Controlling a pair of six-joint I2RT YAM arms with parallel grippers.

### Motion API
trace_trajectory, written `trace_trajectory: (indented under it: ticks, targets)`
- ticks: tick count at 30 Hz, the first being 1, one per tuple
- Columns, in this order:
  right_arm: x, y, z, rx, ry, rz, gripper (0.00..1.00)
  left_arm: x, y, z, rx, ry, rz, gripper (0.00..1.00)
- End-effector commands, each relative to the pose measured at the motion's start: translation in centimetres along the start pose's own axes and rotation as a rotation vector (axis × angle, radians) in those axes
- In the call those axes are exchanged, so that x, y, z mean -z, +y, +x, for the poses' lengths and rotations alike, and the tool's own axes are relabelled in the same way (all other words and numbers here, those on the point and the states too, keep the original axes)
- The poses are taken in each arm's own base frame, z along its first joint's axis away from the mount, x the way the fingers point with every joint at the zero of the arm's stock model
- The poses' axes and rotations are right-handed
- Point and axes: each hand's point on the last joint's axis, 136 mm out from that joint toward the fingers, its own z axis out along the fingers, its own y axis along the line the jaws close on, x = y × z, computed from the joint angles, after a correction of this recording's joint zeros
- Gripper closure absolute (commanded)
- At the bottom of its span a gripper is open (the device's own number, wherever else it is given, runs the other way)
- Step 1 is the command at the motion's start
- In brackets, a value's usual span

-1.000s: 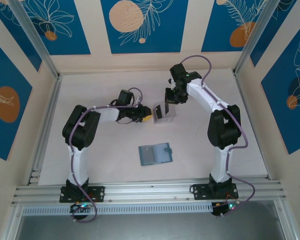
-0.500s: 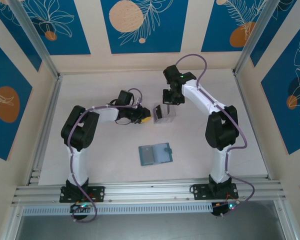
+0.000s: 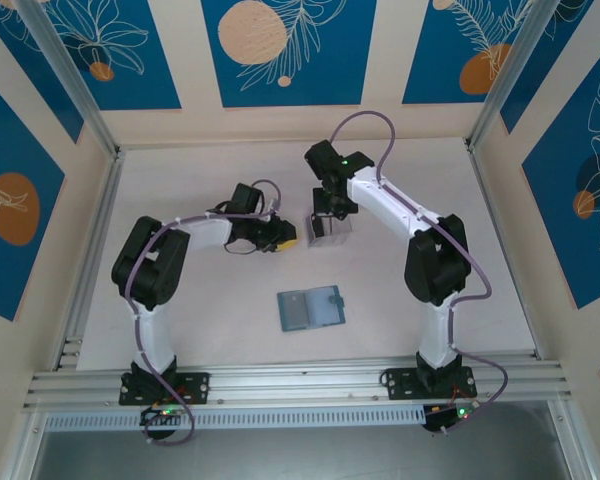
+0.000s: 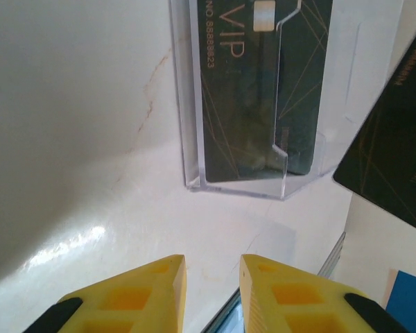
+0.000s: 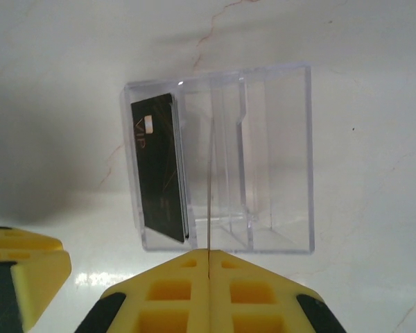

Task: Put the credit cards into the card holder
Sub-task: Pick up the credit card from the storage box, then insert the credit card into the card slot.

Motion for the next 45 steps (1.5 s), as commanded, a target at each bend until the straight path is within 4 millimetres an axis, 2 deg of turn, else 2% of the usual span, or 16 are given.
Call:
trace_trajectory:
  ticks: [1,6,12,17,22,26,34,41,45]
  targets:
    - [3.1,-0.4,0.9,0.001,-0.041,0.002,1.00,1.4,-0.8,1.3,-0.057,0.001,-0.021,0.73]
    - [5.6,1.5,3.7,0.048,-0.063,-0.136,1.00,2.8,-1.3,4.0,-0.120,0.023,-0.056,0.73]
    - [7.4,4.5,10.1,0.116,0.021,-0.471,1.00,3.0,-1.2,9.0,-0.196,0.106,-0.113,0.72]
    - [6.5,4.1,14.7,0.099,0.080,-0.582,1.00,2.5,-0.4,12.5,-0.218,0.162,-0.146,0.72]
    - [5.0,4.8,17.9,0.088,0.150,-0.702,1.00,1.7,1.0,14.6,-0.221,0.199,-0.183,0.72]
    - [4.0,5.1,19.2,0.073,0.182,-0.777,1.00,1.4,2.5,15.5,-0.217,0.217,-0.236,0.72]
    - [2.0,4.1,20.7,-0.001,0.275,-0.817,1.00,1.3,5.0,16.3,-0.219,0.240,-0.308,0.72]
    - [1.0,3.9,21.1,-0.042,0.323,-0.856,1.00,1.0,7.4,16.8,-0.209,0.265,-0.378,0.73]
    - [0.3,3.8,21.2,-0.061,0.346,-0.865,1.00,1.0,7.9,17.0,-0.208,0.269,-0.392,0.73]
